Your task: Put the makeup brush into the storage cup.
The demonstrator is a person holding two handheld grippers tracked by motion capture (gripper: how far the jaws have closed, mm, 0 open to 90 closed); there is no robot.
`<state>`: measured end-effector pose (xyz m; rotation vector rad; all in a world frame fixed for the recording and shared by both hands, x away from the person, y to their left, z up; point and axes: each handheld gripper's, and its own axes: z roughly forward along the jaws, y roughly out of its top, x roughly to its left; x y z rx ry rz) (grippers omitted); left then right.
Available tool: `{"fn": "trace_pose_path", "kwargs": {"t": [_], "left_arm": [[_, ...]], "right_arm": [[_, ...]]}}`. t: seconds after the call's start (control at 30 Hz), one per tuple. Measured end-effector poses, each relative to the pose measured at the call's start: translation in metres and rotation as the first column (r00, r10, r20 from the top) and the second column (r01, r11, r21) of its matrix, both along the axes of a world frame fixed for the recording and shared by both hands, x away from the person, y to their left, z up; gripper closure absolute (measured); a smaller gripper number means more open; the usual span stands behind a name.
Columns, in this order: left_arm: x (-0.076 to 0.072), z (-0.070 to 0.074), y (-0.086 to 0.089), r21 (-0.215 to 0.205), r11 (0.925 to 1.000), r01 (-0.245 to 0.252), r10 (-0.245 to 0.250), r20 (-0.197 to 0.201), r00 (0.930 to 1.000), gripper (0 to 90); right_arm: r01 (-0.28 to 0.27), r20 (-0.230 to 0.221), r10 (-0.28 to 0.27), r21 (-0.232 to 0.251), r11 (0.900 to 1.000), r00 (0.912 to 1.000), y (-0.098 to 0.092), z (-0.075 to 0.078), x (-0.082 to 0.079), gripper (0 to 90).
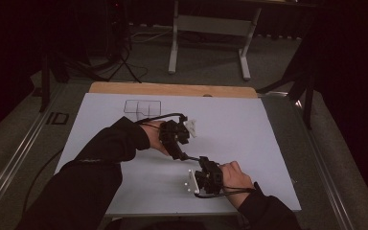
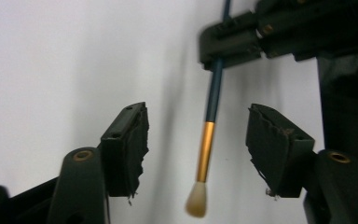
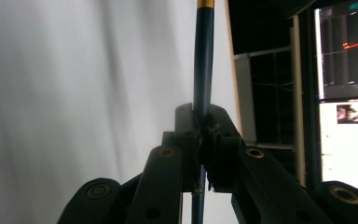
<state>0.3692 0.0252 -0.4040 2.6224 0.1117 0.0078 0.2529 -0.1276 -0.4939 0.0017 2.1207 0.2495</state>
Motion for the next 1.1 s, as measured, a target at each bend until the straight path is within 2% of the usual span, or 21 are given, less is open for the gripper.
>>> {"fn": "trace_pose_path", "kwargs": {"t": [0.1,0.17,0.2,0.23,0.3,0.33,0.4,0.5,0.53,0.57,0.6,0.67,0.73,0.8,0.83,0.93,0.97,1.0,1.03,1.07,1.1], "left_arm": [[0.001,0.006,0.005,-0.036,0.9991,-0.02,0.02,0.003,0.9998,31.1],[0.001,0.009,0.006,-0.057,0.9977,-0.036,0.036,0.003,0.9993,25.7],[0.001,0.009,0.006,-0.057,0.9977,-0.036,0.036,0.003,0.9993,24.8],[0.001,0.01,0.008,-0.078,0.9962,-0.039,0.041,0.026,0.9988,20.9],[0.002,0.011,0.01,-0.093,0.994,-0.059,0.061,0.024,0.9978,13.7],[0.002,0.012,0.01,-0.085,0.9933,-0.079,0.081,0.029,0.9963,9.8],[0.004,0.012,0.013,-0.105,0.9903,-0.091,0.093,0.012,0.9956,5.8],[0.004,0.016,0.017,-0.125,0.9864,-0.107,0.11,0.019,0.9938,0.7],[0.004,0.016,0.017,-0.125,0.9864,-0.107,0.11,0.019,0.9938,0.7],[0.004,0.02,0.022,-0.153,0.981,-0.119,0.125,0.032,0.9916,0.4],[0.004,0.02,0.022,-0.153,0.981,-0.119,0.125,0.032,0.9916,0.4],[0.003,0.026,0.03,-0.229,0.964,-0.135,0.152,0.056,0.9868,0.4],[0.003,0.029,0.037,-0.272,0.9515,-0.143,0.167,0.069,0.9835,0.4],[0.002,0.031,0.043,-0.316,0.9353,-0.16,0.195,0.084,0.9772,0.4],[0.001,0.031,0.047,-0.345,0.9233,-0.169,0.21,0.084,0.9741,0.4],[-0.003,0.032,0.055,-0.41,0.8916,-0.192,0.241,0.072,0.9679,0.6],[-0.003,0.032,0.055,-0.41,0.8916,-0.192,0.241,0.072,0.9679,0.6],[-0.008,0.031,0.06,-0.435,0.8778,-0.2,0.252,0.063,0.9658,0.6],[-0.008,0.031,0.06,-0.435,0.8778,-0.2,0.252,0.063,0.9658,0.6],[-0.012,0.028,0.063,-0.454,0.8615,-0.227,0.29,0.073,0.9543,0.6],[-0.014,0.026,0.065,-0.466,0.8527,-0.237,0.3,0.064,0.9519,0.6]], "right_arm": [[0.008,-0.035,-0.007,0.032,0.999,0.9994,-0.001,0.003,0.001,84.4],[0.011,-0.04,-0.01,0.033,0.999,0.9991,-0.001,0.004,0.001,84.4],[0.017,-0.063,-0.014,0.049,0.999,0.9979,-0.001,0.004,0.003,84.4],[0.023,-0.065,-0.019,0.058,0.998,0.9977,-0.002,0.004,0.003,84.4],[0.029,-0.078,-0.025,0.058,0.998,0.9966,-0.003,0.004,0.005,84.4],[0.033,-0.09,-0.027,0.065,0.997,0.9956,-0.004,0.005,0.006,84.4],[0.053,-0.092,-0.046,0.075,0.996,0.9947,-0.005,0.005,0.007,84.4],[0.079,-0.135,-0.064,0.111,0.991,0.9888,-0.007,0.006,0.011,84.4],[0.096,-0.165,-0.074,0.129,0.987,0.9835,-0.008,0.008,0.014,84.4],[0.112,-0.184,-0.083,0.151,0.982,0.9794,-0.01,0.009,0.015,84.4],[0.128,-0.197,-0.095,0.161,0.979,0.9758,-0.01,0.01,0.017,84.5],[0.158,-0.26,-0.1,0.212,0.964,0.9604,-0.013,0.013,0.02,84.4],[0.179,-0.291,-0.106,0.236,0.955,0.9509,-0.015,0.015,0.023,84.4],[0.212,-0.344,-0.109,0.278,0.937,0.9325,-0.018,0.017,0.025,84.4],[0.229,-0.37,-0.111,0.292,0.929,0.9224,-0.02,0.017,0.027,84.4],[0.285,-0.447,-0.106,0.355,0.89,0.888,-0.026,0.019,0.034,84.5],[0.306,-0.467,-0.107,0.375,0.875,0.878,-0.029,0.02,0.036,84.4],[0.327,-0.489,-0.103,0.4,0.856,0.8664,-0.032,0.021,0.039,84.4],[0.327,-0.489,-0.103,0.4,0.856,0.8664,-0.032,0.021,0.039,84.4],[0.339,-0.497,-0.1,0.417,0.843,0.8617,-0.036,0.022,0.041,84.4],[0.379,-0.535,-0.087,0.464,0.801,0.8403,-0.042,0.024,0.045,84.4]]}}
